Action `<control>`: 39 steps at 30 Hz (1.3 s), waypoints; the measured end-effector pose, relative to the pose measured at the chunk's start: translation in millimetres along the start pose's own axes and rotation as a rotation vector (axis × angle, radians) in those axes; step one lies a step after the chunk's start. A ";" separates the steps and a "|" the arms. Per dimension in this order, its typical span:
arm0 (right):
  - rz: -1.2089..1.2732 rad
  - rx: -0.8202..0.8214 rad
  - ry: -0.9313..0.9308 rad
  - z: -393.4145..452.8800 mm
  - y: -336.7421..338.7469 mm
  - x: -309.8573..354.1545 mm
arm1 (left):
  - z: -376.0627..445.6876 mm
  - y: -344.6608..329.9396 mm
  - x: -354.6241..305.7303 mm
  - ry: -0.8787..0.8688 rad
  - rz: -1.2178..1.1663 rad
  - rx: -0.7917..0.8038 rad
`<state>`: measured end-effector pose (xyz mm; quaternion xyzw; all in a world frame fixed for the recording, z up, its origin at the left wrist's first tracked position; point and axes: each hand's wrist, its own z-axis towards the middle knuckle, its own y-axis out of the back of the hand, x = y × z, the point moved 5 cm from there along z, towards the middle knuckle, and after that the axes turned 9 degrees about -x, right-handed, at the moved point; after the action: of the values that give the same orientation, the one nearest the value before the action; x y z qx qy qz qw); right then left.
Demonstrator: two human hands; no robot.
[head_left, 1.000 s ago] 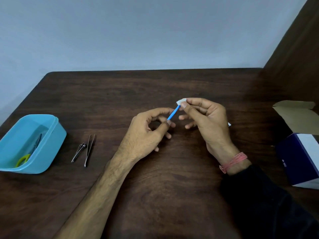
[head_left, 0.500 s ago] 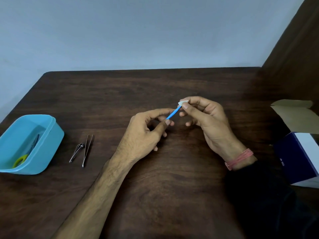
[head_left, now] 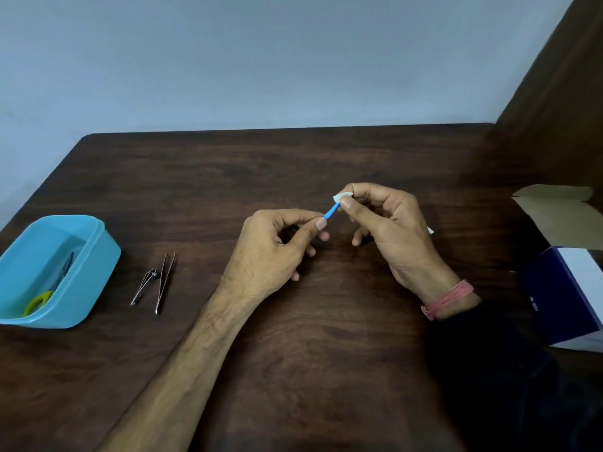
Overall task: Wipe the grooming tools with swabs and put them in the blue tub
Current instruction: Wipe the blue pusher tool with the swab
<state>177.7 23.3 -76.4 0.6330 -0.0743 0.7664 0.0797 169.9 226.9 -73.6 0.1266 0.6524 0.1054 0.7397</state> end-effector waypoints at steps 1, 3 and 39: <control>0.009 -0.007 -0.004 0.3 0.6 -0.4 | 0.2 0.0 -0.5 0.003 -0.009 0.004; 0.038 -0.022 -0.022 1.3 1.6 -1.9 | 1.0 -0.6 -1.5 0.000 -0.021 0.027; -0.212 -0.239 0.176 -8.3 7.5 11.3 | 2.4 1.6 -0.3 -0.021 0.057 -0.033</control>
<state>166.1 18.1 -66.9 0.5536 -0.0904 0.7920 0.2412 172.2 228.2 -72.5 0.1338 0.6387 0.1357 0.7454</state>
